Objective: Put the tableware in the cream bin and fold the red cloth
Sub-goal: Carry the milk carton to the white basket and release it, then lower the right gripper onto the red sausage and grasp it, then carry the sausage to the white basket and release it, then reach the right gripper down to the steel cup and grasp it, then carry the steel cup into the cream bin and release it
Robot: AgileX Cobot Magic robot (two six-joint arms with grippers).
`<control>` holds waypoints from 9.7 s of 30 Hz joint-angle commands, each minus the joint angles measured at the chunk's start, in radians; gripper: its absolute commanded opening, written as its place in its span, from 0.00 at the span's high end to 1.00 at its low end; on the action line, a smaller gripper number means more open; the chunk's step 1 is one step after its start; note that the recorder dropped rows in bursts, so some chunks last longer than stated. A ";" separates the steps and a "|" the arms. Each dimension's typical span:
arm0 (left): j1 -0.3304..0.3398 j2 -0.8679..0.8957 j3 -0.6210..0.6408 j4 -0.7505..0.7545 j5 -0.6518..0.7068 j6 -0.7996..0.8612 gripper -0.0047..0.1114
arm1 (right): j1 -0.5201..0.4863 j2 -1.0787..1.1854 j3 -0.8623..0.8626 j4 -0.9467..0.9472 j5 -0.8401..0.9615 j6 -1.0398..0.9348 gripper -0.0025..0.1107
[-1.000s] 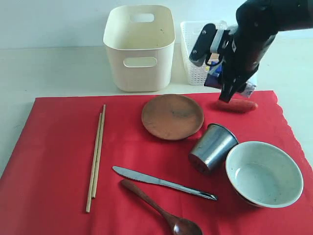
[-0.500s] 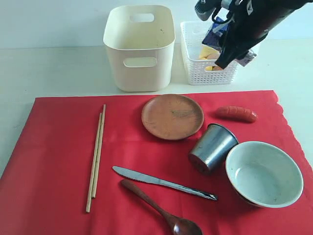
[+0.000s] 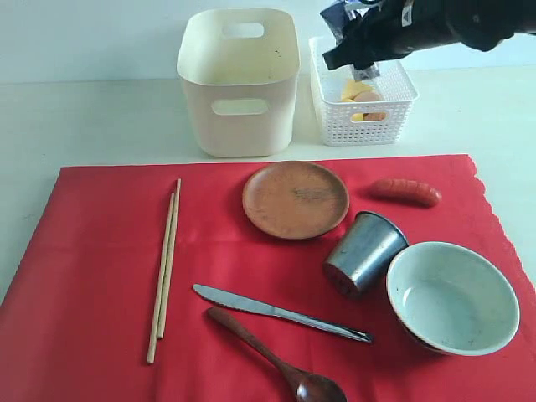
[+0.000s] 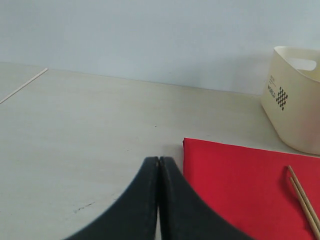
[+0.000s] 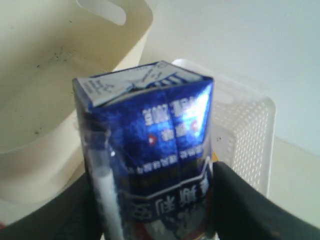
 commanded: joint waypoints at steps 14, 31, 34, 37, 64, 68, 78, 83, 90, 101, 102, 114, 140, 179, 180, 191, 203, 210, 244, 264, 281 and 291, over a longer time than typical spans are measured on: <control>-0.005 -0.007 0.003 -0.007 -0.003 0.002 0.94 | -0.039 0.289 -0.330 -0.004 0.002 0.292 0.87; -0.005 -0.007 0.003 -0.007 -0.003 0.002 0.94 | -0.039 0.287 -0.346 0.101 -0.010 0.316 0.27; -0.005 -0.007 0.003 -0.007 -0.003 0.002 0.94 | -0.039 0.250 -0.346 0.101 0.011 0.316 0.27; -0.005 -0.007 0.003 -0.007 -0.003 0.002 0.94 | -0.039 0.199 -0.346 0.098 0.077 0.315 0.27; -0.005 -0.007 0.003 -0.007 -0.003 0.002 0.94 | -0.037 -0.014 -0.306 0.345 1.005 -0.284 0.27; -0.005 -0.007 0.003 -0.007 -0.003 0.002 0.94 | -0.037 -0.014 -0.224 0.345 0.955 -0.358 0.27; -0.005 -0.007 0.003 -0.007 -0.003 0.002 0.94 | -0.037 -0.012 -0.062 0.343 0.756 -0.437 0.27; -0.005 -0.007 0.003 -0.007 -0.003 0.002 0.94 | -0.037 0.039 -0.015 0.325 0.689 -0.444 0.27; -0.005 -0.007 0.003 -0.007 -0.003 0.002 0.94 | -0.037 0.221 -0.015 0.325 0.660 -0.444 0.29; -0.005 -0.007 0.003 -0.007 -0.003 0.002 0.94 | -0.037 0.156 -0.017 0.325 0.611 -0.376 0.98; -0.005 -0.007 0.003 -0.007 -0.003 0.002 0.94 | -0.037 0.141 -0.017 0.325 0.607 -0.372 0.98; -0.005 -0.007 0.003 -0.007 -0.003 0.002 0.94 | -0.037 -0.054 -0.017 0.329 0.301 -0.362 0.98; -0.005 -0.007 0.003 -0.007 -0.003 0.002 0.94 | -0.037 0.256 -0.183 0.337 -0.092 -0.179 0.57; -0.005 -0.007 0.003 -0.007 -0.003 0.002 0.94 | -0.031 -0.295 -0.183 0.458 0.812 -0.293 0.31; -0.005 -0.007 0.003 -0.007 -0.003 0.002 0.94 | -0.026 -0.309 -0.183 0.511 0.837 -0.332 0.31; -0.005 -0.007 0.003 -0.007 -0.003 0.002 0.94 | 0.128 -0.408 -0.024 0.690 0.870 -0.455 0.31; -0.005 -0.007 0.003 -0.007 -0.003 0.002 0.94 | 0.201 -0.373 0.173 0.531 0.739 -0.439 0.31; -0.005 -0.007 0.003 -0.007 -0.003 0.002 0.94 | 0.201 -0.286 0.254 0.483 0.686 -0.407 0.31; -0.005 -0.007 0.003 -0.007 -0.003 0.002 0.94 | 0.201 -0.234 0.275 0.711 0.652 -0.476 0.98; -0.005 -0.007 0.003 -0.007 -0.003 0.002 0.94 | 0.201 -0.238 0.021 0.707 0.203 -0.476 0.98; -0.005 -0.007 0.003 -0.007 -0.003 0.002 0.94 | 0.194 0.149 -0.333 0.707 -0.029 -0.470 0.98; -0.005 -0.007 0.003 -0.007 -0.003 0.002 0.94 | 0.194 0.202 -0.335 0.714 -0.105 -0.470 0.67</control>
